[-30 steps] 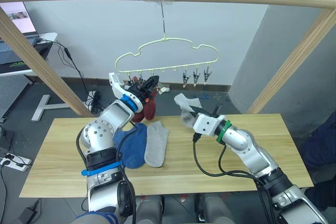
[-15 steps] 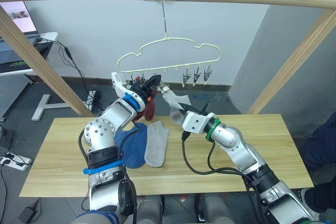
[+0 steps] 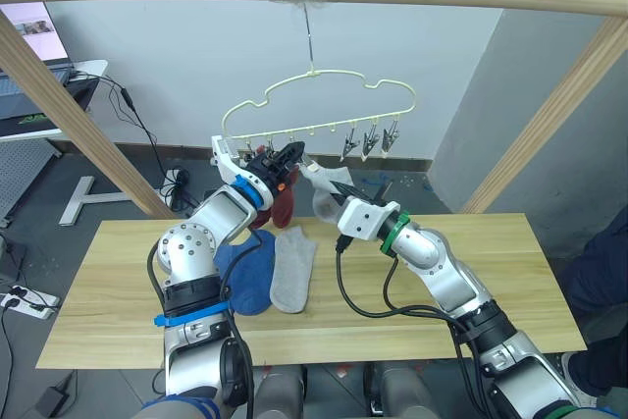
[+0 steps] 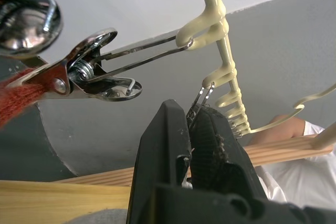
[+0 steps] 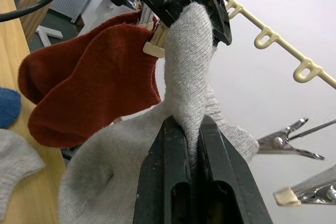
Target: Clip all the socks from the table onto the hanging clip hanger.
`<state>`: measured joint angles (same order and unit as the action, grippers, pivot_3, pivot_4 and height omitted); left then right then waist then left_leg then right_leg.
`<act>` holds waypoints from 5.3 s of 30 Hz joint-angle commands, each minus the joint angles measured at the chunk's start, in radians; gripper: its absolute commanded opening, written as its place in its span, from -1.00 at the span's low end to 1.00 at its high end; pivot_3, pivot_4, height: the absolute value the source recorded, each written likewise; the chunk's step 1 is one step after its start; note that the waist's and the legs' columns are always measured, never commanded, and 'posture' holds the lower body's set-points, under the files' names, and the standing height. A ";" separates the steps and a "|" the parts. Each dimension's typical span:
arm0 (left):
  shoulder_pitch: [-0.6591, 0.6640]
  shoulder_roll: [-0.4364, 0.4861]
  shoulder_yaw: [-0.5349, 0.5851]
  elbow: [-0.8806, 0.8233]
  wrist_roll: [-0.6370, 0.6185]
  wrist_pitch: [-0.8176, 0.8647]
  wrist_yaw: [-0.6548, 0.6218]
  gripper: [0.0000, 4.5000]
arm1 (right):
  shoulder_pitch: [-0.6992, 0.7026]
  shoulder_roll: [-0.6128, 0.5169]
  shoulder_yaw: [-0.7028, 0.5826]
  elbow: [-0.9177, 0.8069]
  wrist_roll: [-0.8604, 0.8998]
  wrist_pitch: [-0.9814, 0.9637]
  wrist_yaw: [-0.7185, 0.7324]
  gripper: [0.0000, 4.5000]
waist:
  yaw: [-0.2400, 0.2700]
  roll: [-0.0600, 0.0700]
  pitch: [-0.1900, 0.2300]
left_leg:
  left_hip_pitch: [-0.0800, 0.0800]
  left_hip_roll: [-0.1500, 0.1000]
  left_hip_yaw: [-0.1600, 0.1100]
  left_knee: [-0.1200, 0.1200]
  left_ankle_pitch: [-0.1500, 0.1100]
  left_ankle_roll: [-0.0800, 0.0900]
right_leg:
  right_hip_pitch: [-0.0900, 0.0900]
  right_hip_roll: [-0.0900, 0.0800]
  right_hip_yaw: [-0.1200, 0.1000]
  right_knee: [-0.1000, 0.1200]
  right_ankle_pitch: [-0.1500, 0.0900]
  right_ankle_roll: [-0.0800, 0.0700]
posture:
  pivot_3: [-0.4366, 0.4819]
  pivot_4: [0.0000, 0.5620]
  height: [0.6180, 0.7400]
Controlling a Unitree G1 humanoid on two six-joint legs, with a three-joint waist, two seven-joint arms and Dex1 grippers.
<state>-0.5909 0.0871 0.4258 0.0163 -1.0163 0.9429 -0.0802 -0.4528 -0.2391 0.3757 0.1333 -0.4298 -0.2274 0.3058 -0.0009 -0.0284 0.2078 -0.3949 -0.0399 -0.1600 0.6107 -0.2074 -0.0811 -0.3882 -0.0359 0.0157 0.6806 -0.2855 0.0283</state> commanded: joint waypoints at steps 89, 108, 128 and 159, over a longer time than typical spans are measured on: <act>0.400 0.578 -0.264 -0.543 0.314 -0.449 -0.684 0.43 | -0.168 0.359 -0.327 -0.106 0.487 0.640 -0.253 -0.25 | 0.026 0.001 0.000 | -0.002 0.002 -0.002 -0.005 -0.002 0.004 | -0.004 0.001 -0.001 0.001 0.000 -0.007 | 0.42 -0.41 1.00; 0.387 0.576 -0.259 -0.572 0.276 -0.436 -0.660 0.43 | -0.241 0.367 -0.322 -0.016 0.480 0.564 -0.266 -0.25 | 0.026 0.002 0.000 | -0.002 0.002 -0.002 -0.005 -0.002 0.004 | -0.004 0.001 -0.001 0.001 0.000 -0.007 | 0.44 -0.37 1.00; 0.365 0.561 -0.255 -0.549 0.290 -0.482 -0.682 0.43 | -0.247 0.366 -0.330 -0.001 0.481 0.549 -0.270 -0.42 | 0.026 0.003 0.001 | -0.002 0.002 -0.002 -0.006 -0.002 0.004 | -0.005 0.001 -0.001 0.000 -0.001 -0.007 | 0.43 -0.35 1.00; 0.253 0.282 -0.722 0.449 1.071 -0.908 -0.414 0.99 | -0.230 0.107 -0.355 -0.285 0.681 0.968 0.008 -1.00 | 0.022 0.010 0.006 | -0.004 0.001 -0.001 -0.010 -0.002 0.005 | -0.008 0.000 -0.002 0.000 -0.001 -0.007 | 0.19 -0.23 1.00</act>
<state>-0.3243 0.3762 -0.2762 0.3972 0.0059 0.0817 -0.5198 -0.6758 -0.1339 0.0300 -0.1047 0.2334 0.7376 0.3171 0.0213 -0.0183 0.2135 -0.3993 -0.0401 -0.1608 0.6007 -0.2094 -0.0760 -0.3966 -0.0357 0.0142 0.6806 -0.2861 0.0218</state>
